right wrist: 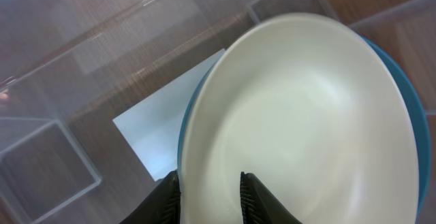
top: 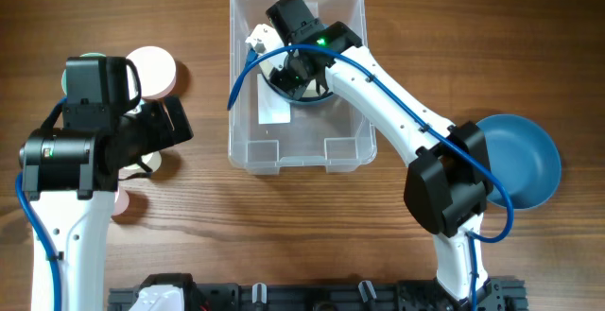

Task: Pack container
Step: 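Carry the cream bowl with the right gripper into the bin, then release and move the right gripper to the second blue bowl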

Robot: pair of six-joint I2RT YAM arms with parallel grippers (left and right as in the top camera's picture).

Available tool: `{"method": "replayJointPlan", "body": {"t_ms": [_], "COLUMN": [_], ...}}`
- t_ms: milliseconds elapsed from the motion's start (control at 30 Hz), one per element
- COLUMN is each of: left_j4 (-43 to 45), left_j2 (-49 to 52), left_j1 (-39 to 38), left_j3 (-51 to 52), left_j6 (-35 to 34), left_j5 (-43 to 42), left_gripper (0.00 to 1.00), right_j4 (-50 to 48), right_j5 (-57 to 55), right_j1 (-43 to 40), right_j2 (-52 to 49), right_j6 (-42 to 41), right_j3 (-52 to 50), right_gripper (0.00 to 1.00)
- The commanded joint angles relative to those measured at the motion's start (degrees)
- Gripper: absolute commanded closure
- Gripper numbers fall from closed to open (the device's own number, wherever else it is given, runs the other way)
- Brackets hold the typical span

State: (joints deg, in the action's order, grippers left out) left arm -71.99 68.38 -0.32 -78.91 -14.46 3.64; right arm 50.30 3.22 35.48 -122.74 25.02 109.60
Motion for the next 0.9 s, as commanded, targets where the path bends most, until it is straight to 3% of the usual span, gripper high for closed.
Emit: {"method": "replayJointPlan", "body": {"t_ms": [0,100,167,267,367,467,500,567,700,867], "left_j4": [0.37,0.39,0.42,0.44,0.44,0.48,0.59,0.83,0.85,0.85], "left_j2": [0.04,0.04,0.04,0.04,0.04,0.04,0.04,0.04,0.04,0.04], "left_j1": [0.11,0.11,0.11,0.11,0.11,0.11,0.11,0.11,0.11,0.09], "left_j3": [-0.94,-0.94,-0.94,-0.94,-0.94,-0.94,-0.94,-0.94,-0.94,-0.94], "left_j6": [0.50,0.50,0.50,0.50,0.50,0.50,0.50,0.48,0.48,0.48], "left_j5": [0.94,0.94,0.94,0.94,0.96,0.94,0.96,0.94,0.94,0.94], "left_gripper": [0.00,0.00,0.00,0.00,0.00,0.00,0.00,0.00,0.00,0.00], "right_j4": [-0.13,-0.87,-1.66,1.16,13.03,25.18,27.54,28.92,23.15,5.49], "right_j5": [0.28,-3.08,-11.04,-17.55,-17.38,-15.08,-14.08,-11.10,-10.43,-8.68], "right_j1": [0.02,-0.44,-2.60,-9.27,-22.84,-35.26,-37.97,-43.85,-48.28,-49.09], "right_j2": [3.82,9.53,15.02,22.10,29.03,29.97,29.51,29.07,29.05,28.11], "right_j6": [0.28,-2.71,-12.13,-30.60,-54.66,-65.59,-67.06,-66.99,-67.28,-67.12], "right_j3": [0.44,0.44,0.44,0.44,0.44,0.35,0.00,-3.39,-14.43,-35.45], "right_gripper": [0.66,0.59,0.56,0.51,0.41,0.05,0.00,0.00,0.00,0.00]}}
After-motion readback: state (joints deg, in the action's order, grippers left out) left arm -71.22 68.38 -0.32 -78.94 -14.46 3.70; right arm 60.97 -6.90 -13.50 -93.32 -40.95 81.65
